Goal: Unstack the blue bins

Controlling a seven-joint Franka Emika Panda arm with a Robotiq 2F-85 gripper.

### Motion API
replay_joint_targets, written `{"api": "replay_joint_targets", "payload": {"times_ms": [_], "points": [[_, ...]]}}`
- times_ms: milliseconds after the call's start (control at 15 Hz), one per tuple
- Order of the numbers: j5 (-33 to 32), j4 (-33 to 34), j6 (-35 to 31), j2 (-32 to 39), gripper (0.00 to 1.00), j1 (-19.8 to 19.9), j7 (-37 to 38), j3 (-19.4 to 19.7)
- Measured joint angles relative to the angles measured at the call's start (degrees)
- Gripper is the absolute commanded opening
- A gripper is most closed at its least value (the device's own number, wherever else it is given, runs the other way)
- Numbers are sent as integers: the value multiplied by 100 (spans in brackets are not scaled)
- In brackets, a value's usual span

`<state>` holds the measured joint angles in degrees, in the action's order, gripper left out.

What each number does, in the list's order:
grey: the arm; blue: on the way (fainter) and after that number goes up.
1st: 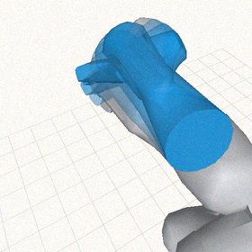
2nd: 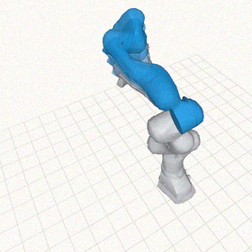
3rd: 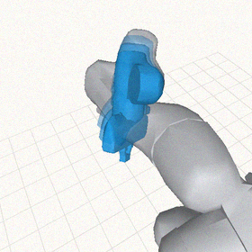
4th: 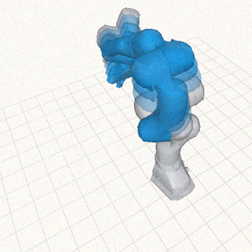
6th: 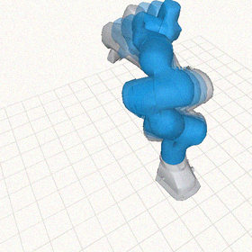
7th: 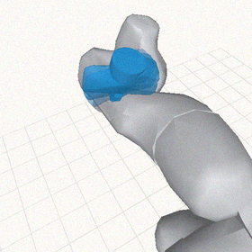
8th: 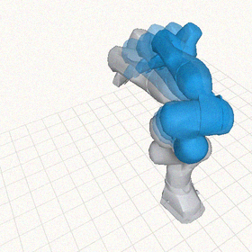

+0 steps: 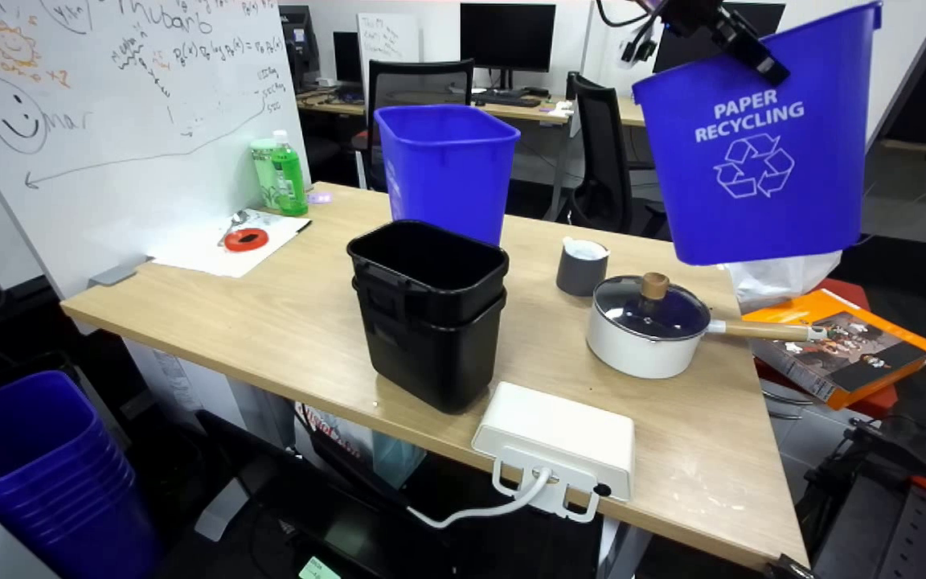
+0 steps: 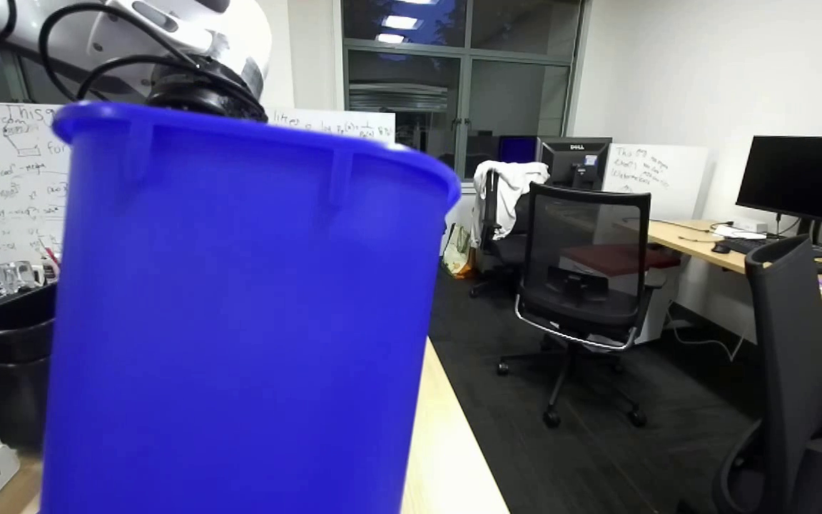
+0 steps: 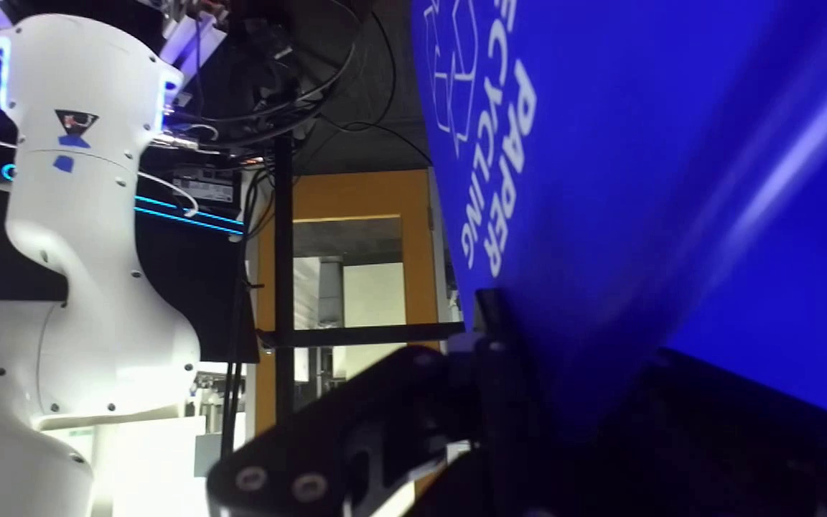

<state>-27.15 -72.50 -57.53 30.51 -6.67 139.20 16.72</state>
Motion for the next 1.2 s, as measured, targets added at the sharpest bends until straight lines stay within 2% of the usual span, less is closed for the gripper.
{"api": "replay_joint_targets", "payload": {"times_ms": [467, 533, 733, 867, 1200], "points": [[843, -1178, -498, -486, 1, 488, 1005, -70], [986, -1280, -623, -510, 1, 411, 1002, 104], [1494, -1468, -1122, -482, 1, -130, 960, 1122], [1838, -1622, -1459, -428, 1, -468, 960, 1630], [2637, -2025, -1982, -283, 1, -1293, 1011, 2402]]}}
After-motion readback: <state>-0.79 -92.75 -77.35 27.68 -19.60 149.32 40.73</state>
